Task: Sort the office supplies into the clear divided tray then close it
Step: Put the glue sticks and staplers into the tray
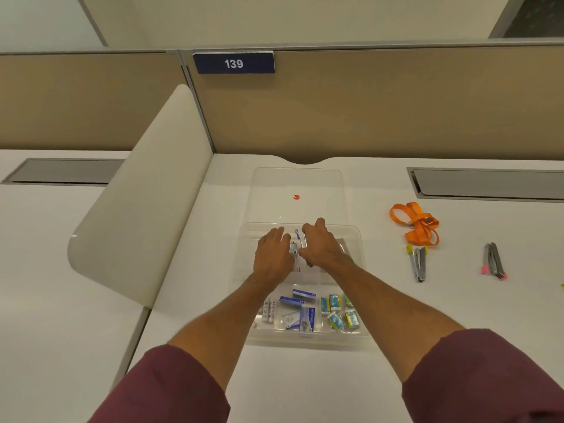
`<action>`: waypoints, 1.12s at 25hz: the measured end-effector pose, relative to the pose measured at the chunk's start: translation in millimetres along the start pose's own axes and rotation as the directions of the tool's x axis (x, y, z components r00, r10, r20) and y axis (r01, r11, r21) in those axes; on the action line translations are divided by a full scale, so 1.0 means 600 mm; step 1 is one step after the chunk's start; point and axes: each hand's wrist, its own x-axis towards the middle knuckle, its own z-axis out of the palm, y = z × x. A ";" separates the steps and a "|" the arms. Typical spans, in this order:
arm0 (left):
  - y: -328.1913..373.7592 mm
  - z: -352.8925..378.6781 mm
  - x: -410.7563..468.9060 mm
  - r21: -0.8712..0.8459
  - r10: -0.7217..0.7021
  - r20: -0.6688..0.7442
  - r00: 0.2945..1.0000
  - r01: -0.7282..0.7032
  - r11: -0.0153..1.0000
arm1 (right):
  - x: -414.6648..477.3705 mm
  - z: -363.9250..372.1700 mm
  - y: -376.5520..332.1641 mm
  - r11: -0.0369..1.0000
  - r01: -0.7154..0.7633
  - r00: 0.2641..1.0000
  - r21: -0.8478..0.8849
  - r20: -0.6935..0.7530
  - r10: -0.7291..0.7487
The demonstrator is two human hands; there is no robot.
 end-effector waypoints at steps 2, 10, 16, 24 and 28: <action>-0.013 -0.001 -0.005 0.016 0.009 0.047 0.999 -0.010 1.000 | 0.002 0.010 -0.008 0.997 0.013 0.999 -0.075 0.035 -0.011; -0.017 0.001 -0.006 0.054 -0.032 0.153 0.988 0.024 0.998 | -0.002 0.021 -0.013 0.999 -0.046 0.999 -0.010 -0.023 0.046; 0.028 -0.007 0.005 0.068 -0.010 0.099 0.995 0.003 0.998 | -0.041 0.001 0.052 0.998 -0.047 0.983 -0.039 -0.181 0.039; 0.209 0.018 0.018 0.048 0.143 0.125 0.982 -0.149 0.988 | -0.125 -0.038 0.215 0.987 -0.159 0.958 0.031 -0.238 0.162; 0.314 0.046 0.016 0.054 0.205 0.160 0.966 -0.216 0.975 | -0.156 -0.071 0.309 0.964 -0.259 0.939 0.051 -0.222 0.264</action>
